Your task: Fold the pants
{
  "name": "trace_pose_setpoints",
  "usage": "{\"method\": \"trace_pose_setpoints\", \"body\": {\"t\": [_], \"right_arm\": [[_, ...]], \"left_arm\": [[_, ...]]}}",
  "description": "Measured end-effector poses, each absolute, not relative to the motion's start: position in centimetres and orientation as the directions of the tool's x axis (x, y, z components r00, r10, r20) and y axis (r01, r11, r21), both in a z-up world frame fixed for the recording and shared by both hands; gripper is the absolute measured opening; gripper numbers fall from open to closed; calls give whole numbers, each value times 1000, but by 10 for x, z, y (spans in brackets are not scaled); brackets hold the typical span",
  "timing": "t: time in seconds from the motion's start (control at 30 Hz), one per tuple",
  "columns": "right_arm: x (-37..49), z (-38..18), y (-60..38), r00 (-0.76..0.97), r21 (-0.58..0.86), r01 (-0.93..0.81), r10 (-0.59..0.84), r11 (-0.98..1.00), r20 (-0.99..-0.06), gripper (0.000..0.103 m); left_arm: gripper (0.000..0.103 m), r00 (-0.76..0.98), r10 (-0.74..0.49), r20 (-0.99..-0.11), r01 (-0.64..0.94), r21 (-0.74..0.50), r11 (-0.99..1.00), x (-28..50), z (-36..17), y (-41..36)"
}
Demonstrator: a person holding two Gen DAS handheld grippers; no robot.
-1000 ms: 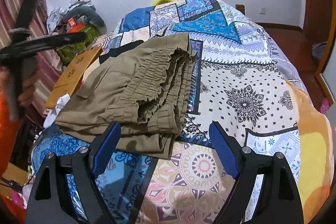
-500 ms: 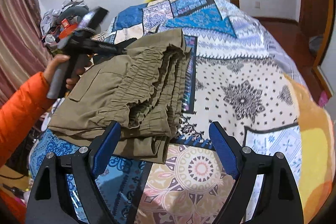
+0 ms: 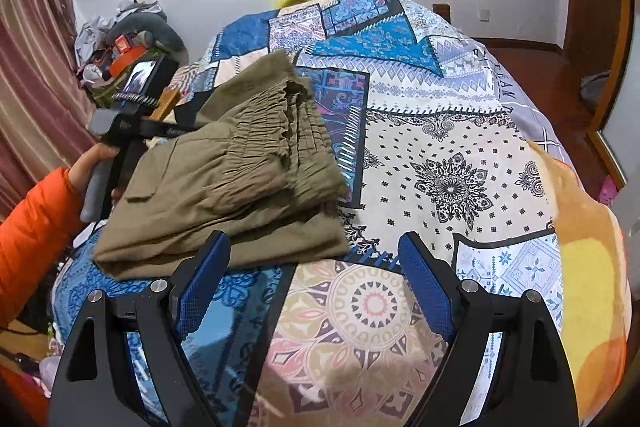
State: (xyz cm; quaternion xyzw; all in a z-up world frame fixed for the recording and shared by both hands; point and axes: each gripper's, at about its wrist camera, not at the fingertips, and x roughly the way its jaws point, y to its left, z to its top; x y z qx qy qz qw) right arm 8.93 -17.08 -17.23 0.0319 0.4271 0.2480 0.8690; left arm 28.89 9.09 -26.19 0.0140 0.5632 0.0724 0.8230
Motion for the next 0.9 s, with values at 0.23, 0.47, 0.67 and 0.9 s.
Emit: {"method": "trace_pose_setpoints", "body": {"t": [0.23,0.47,0.67,0.9], "right_arm": [[79,-166,-162,521,261,-437,479,861,-707,84],[87,-183,-152,502,252,-432,463,866,-731,84],[98,-196,-162,455,324,-418,504,849,-734,83],[95,-197,-168,457,328,-416,507,848,-731,81]], "left_arm": [[100,357,54,-933,-76,29,997,224,-246,89],[100,425,-61,-903,-2,-68,998,176,-231,62],[96,467,59,-882,-24,54,998,166,-228,70],[96,455,63,-888,-53,43,998,156,-234,100]]}}
